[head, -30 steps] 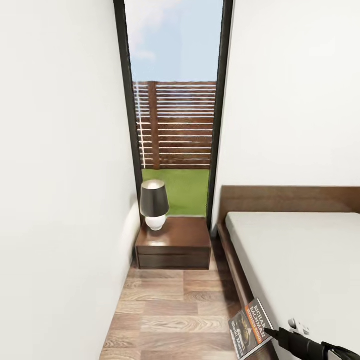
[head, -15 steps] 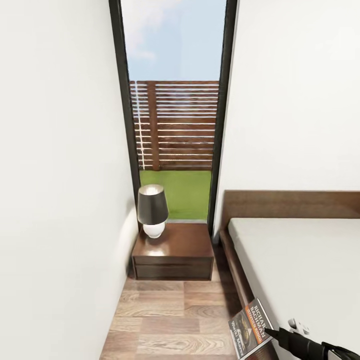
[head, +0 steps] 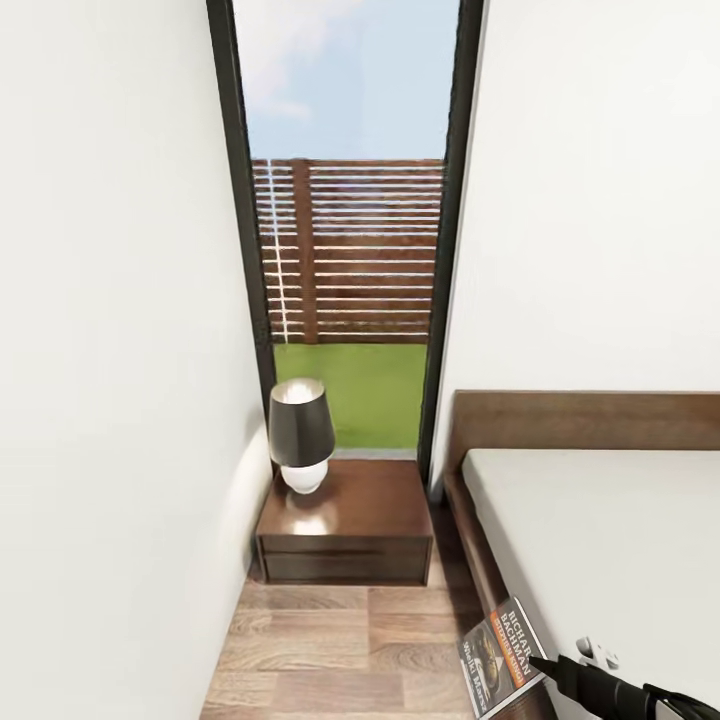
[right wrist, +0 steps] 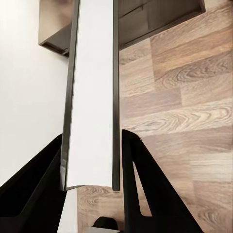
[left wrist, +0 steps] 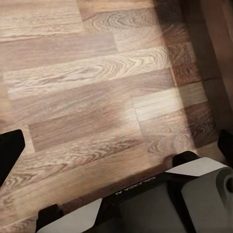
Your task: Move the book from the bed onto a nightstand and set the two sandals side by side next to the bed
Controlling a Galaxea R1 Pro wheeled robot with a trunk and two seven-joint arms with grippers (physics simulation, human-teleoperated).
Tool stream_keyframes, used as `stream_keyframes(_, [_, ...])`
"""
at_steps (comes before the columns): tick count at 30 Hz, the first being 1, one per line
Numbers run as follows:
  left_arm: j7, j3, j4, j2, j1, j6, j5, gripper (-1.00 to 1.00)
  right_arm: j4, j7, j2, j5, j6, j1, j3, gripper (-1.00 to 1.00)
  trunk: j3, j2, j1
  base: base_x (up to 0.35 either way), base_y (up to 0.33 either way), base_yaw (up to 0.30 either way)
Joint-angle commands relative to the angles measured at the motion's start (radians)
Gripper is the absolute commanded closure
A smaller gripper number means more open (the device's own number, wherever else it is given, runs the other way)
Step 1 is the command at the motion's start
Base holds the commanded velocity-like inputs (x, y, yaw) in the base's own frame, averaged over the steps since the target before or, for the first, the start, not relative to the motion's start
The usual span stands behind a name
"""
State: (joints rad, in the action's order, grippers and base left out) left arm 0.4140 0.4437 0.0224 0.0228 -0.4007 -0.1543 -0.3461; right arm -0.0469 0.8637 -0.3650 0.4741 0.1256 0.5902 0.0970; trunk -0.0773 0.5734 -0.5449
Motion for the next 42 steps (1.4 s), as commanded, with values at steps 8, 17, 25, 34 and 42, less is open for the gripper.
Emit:
stream_keyframes(8, [0.003, 0.008, -0.001, 0.000, -0.001, -0.004, -0.008, -1.00, -0.002, 0.005, 0.000, 0.012, 0.006, 0.002, 0.003, 1.00, -0.002, 0.002, -0.001, 0.317, 0.000, 0.000])
stream_keyframes(17, [0.003, 0.009, -0.001, 0.000, -0.001, -0.004, -0.008, -1.00, -0.002, 0.005, 0.000, 0.011, 0.006, 0.002, 0.003, 1.00, -0.002, 0.002, -0.001, 0.317, 0.000, 0.000])
stream_keyframes(25, [0.003, 0.008, -0.001, 0.000, -0.001, -0.004, -0.008, -1.00, -0.002, 0.006, 0.000, 0.011, 0.006, 0.002, 0.003, 1.00, -0.002, 0.002, -0.001, 0.317, 0.000, 0.000])
stream_keyframes(34, [0.003, 0.009, -0.001, 0.000, -0.001, -0.004, -0.008, -1.00, -0.002, 0.005, 0.000, 0.011, 0.006, 0.002, 0.003, 1.00, -0.002, 0.002, -0.001, 0.317, 0.000, 0.000])
stream_keyframes(42, [0.003, 0.009, -0.001, 0.000, -0.001, -0.004, -0.008, -1.00, -0.002, 0.005, 0.000, 0.011, 0.006, 0.002, 0.003, 1.00, -0.002, 0.002, -0.001, 0.316, 0.000, 0.000])
